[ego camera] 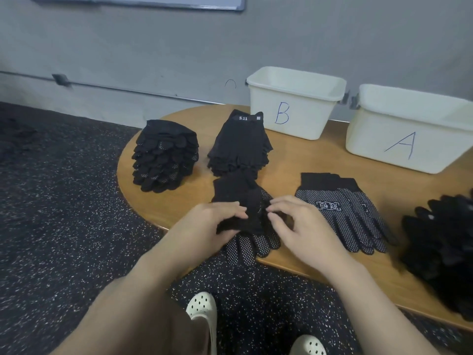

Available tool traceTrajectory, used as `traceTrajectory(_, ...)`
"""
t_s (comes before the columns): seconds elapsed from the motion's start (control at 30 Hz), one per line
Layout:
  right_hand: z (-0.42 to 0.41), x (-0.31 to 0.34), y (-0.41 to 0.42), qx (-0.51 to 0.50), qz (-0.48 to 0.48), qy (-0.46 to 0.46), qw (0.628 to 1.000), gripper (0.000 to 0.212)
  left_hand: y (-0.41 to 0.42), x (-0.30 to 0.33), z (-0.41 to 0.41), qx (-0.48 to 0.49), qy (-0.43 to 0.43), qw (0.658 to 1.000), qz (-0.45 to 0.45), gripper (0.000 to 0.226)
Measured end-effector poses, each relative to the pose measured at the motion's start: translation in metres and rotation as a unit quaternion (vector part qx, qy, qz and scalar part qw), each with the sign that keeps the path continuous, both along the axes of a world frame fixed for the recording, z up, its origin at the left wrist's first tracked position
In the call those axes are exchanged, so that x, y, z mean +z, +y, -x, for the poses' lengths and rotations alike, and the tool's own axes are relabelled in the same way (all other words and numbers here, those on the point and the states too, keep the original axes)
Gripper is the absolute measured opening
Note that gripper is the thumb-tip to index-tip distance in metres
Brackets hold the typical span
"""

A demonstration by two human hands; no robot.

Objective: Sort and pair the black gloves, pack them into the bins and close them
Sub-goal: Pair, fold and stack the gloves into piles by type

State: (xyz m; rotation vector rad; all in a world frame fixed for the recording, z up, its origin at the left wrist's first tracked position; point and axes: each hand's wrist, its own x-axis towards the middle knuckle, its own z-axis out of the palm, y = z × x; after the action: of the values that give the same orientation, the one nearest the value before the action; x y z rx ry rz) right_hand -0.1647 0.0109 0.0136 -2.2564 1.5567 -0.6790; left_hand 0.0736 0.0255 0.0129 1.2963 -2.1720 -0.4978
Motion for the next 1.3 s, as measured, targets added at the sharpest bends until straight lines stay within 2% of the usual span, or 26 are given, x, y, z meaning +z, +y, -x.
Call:
traceTrajectory(0.13, -0.003, -0.004, 0.011, -0.008, 0.015, 0.024, 1.0, 0.033, 0.01, -0.008, 0.001, -0.017, -0.114, 0.993, 0.011, 0.053)
traceTrajectory(0.2, -0.006, -0.006, 0.015, -0.006, 0.037, 0.027, 0.999, 0.04, 0.014, -0.006, 0.001, -0.017, -0.106, 0.994, 0.004, 0.063)
traceTrajectory(0.3, -0.015, -0.006, 0.017, 0.023, 0.058, 0.046, 0.997, 0.052, 0.005, -0.001, 0.007, 0.035, -0.043, 0.998, -0.01, 0.064)
traceTrajectory(0.37, -0.023, -0.006, 0.012, 0.05, 0.059, 0.061, 0.995, 0.056, -0.004, 0.0, 0.011, 0.06, -0.074, 0.995, -0.027, 0.067)
traceTrajectory(0.47, -0.03, -0.012, 0.002, 0.092, 0.023, 0.101, 0.99, 0.06, -0.01, -0.012, 0.014, 0.052, -0.188, 0.979, -0.064, 0.068)
traceTrajectory(0.6, -0.027, -0.022, -0.002, 0.107, -0.027, 0.155, 0.982, 0.064, -0.011, -0.021, 0.01, 0.061, -0.202, 0.974, -0.082, 0.068)
traceTrajectory(0.7, -0.026, -0.023, -0.003, 0.09, -0.019, 0.161, 0.983, 0.067, -0.01, -0.02, 0.008, 0.097, -0.147, 0.983, -0.054, 0.064)
traceTrajectory(0.8, -0.029, -0.017, -0.008, 0.066, 0.027, 0.138, 0.988, 0.068, -0.015, -0.012, 0.006, 0.166, -0.083, 0.983, -0.011, 0.048)
traceTrajectory(0.87, -0.031, -0.013, -0.016, 0.06, 0.053, 0.107, 0.991, 0.065, -0.024, -0.006, 0.002, 0.188, -0.063, 0.979, -0.053, 0.04)
traceTrajectory(0.97, -0.034, -0.009, -0.03, 0.11, 0.049, 0.089, 0.989, 0.066, -0.035, 0.005, -0.006, 0.18, -0.003, 0.962, -0.204, 0.033)
traceTrajectory(1.07, -0.035, -0.002, -0.043, 0.152, 0.021, 0.077, 0.985, 0.075, -0.037, 0.01, -0.007, 0.154, 0.01, 0.969, -0.195, 0.018)
traceTrajectory(1.13, -0.036, 0.005, -0.048, 0.151, 0.016, 0.073, 0.986, 0.073, -0.031, 0.015, -0.004, 0.144, 0.039, 0.974, -0.171, 0.013)
traceTrajectory(1.2, -0.039, 0.015, -0.05, 0.145, 0.0, 0.045, 0.988, 0.053, -0.023, 0.023, -0.005, 0.128, 0.086, 0.974, -0.166, 0.014)
traceTrajectory(1.3, -0.042, 0.036, -0.054, 0.148, -0.069, -0.107, 0.981, 0.005, -0.015, 0.047, -0.02, 0.102, 0.182, 0.966, -0.154, 0.012)
